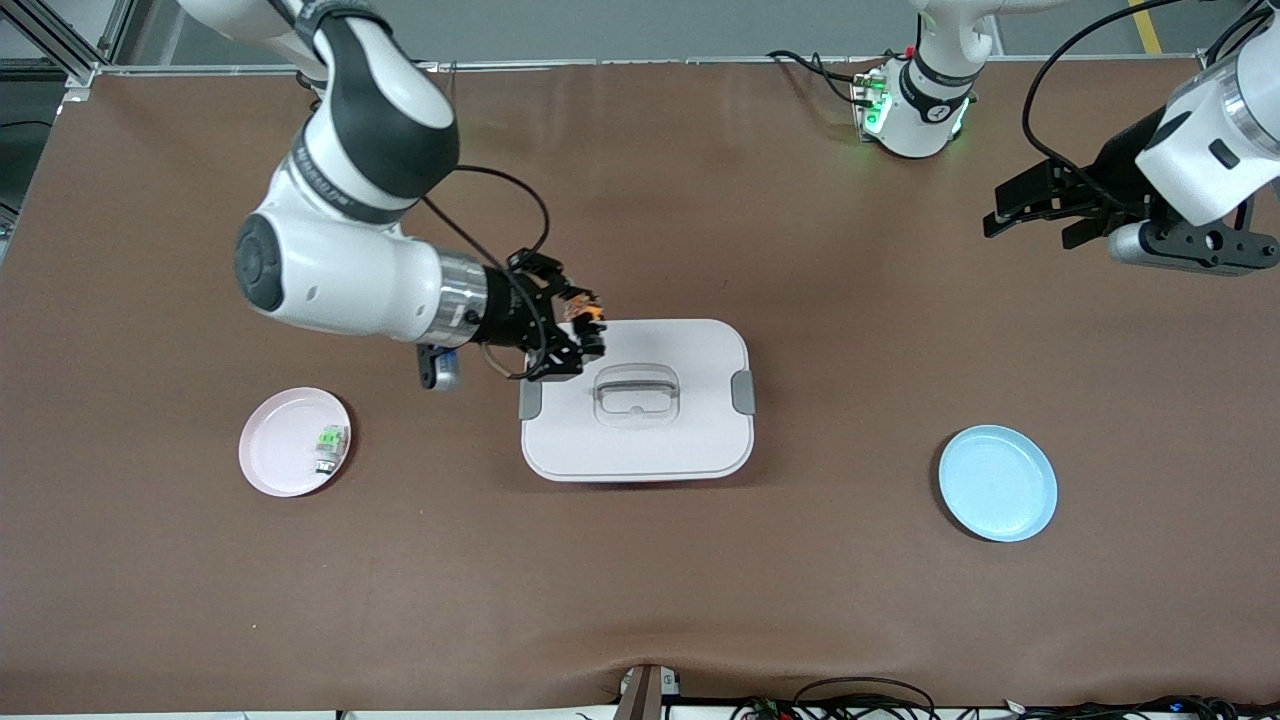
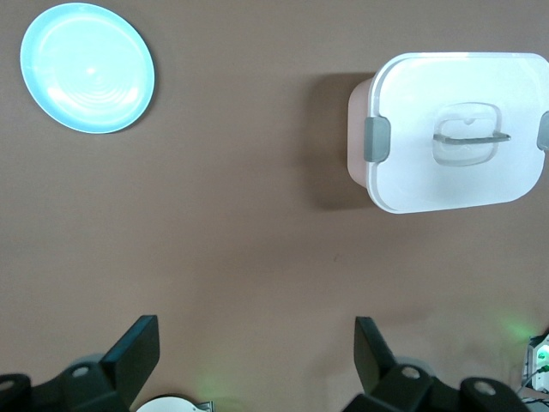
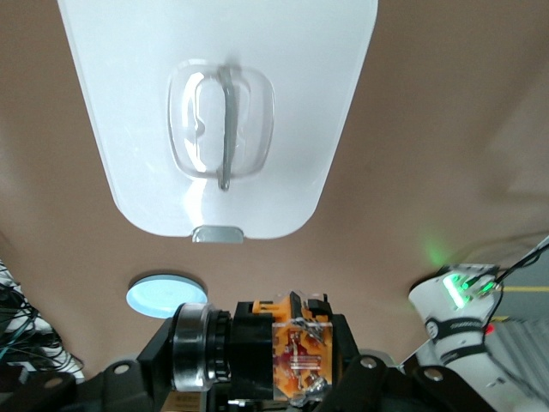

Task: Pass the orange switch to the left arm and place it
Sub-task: 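Lift the switch with the right gripper over the white box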

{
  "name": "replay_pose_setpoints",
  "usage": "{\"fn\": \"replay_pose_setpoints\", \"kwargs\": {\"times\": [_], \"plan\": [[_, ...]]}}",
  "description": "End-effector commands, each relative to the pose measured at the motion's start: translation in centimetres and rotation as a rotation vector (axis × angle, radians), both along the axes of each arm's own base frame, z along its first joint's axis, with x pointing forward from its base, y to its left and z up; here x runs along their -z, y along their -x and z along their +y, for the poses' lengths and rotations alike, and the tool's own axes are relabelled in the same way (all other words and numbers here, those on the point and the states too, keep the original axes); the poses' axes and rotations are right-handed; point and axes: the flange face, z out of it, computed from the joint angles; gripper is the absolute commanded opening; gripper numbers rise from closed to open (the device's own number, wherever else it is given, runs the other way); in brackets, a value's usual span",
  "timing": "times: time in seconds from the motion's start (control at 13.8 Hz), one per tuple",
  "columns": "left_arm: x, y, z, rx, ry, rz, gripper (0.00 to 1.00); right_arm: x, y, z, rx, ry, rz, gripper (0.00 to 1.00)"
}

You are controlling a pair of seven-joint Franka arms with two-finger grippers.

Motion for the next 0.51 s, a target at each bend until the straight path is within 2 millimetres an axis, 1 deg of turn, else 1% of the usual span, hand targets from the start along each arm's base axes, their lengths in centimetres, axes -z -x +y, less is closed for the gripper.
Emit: {"fn": "replay_pose_setpoints", "kwargs": {"times": [0.0, 0.07, 0.22, 0.29, 0.36, 0.43], "plan": [[0.0, 0.2, -1.5, 0.003, 0.055, 0.025, 1.0, -0.9, -0.5, 3.5, 0.125, -0.032, 0.018, 0.0], [0.3, 0.0, -2.0, 0.006, 0.081, 0.034, 1.0, -1.2, -0.2, 4.6, 0.146, -0.042, 0.013, 0.0], [0.0, -0.3, -2.7, 0.005, 0.159, 0.027, 1.0, -2.3, -0.3, 6.2, 0.192, -0.06, 0.029, 0.0], [0.5, -1.1, -3.3, -0.003, 0.199, 0.022, 1.0, -2.3, -0.2, 7.2, 0.212, -0.062, 0.044, 0.0], [0.9, -1.6, -4.3, -0.001, 0.234, 0.015, 1.0, -2.5, -0.3, 7.6, 0.231, -0.067, 0.055, 0.0], [1.4, -1.9, -5.8, 0.011, 0.246, 0.003, 1.0, -2.6, -0.3, 8.1, 0.257, -0.077, 0.053, 0.0]]}}
